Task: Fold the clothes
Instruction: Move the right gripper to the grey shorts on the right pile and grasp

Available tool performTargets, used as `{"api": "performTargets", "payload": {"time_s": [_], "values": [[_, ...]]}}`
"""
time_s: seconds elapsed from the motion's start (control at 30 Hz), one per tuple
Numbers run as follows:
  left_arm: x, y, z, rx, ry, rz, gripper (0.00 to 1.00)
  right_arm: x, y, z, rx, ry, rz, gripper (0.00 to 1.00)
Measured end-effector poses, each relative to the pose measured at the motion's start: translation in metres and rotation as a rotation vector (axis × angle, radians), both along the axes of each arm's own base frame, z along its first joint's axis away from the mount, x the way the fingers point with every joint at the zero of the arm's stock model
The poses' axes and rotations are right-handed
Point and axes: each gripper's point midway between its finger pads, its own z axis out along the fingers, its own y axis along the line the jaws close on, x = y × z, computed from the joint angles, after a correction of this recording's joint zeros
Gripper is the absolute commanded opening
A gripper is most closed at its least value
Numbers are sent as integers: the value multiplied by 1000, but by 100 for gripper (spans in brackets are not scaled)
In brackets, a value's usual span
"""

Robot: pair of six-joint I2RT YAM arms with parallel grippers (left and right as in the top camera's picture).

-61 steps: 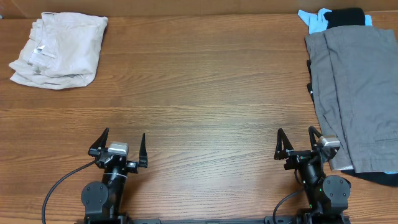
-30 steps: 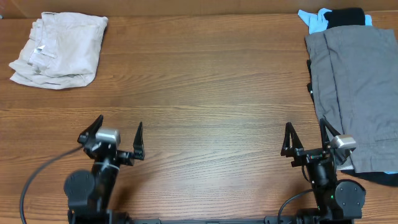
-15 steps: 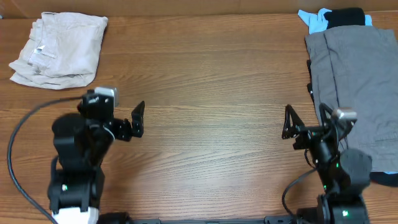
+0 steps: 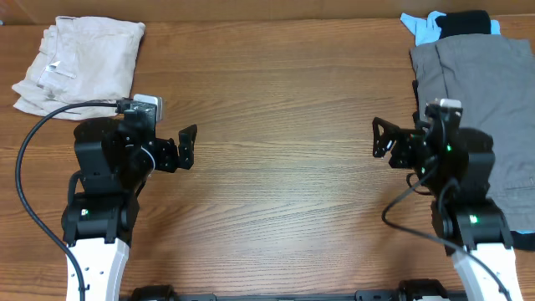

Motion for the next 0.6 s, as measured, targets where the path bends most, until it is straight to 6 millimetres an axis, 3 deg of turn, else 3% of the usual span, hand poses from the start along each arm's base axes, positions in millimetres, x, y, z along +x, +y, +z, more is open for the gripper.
{"api": "performTargets", "payload": {"time_s": [0.43,0.53,0.6], "values": [[18,1,-48,-17,149,3,100,37,1,-72,-2,183,2,100],[20,1,-59,-25,182,7,100,44,-8,-86,-23,209,-36,100],[23,1,-64,-30,196,11,100,51,-25,-92,-37,212,-90,100]]}}
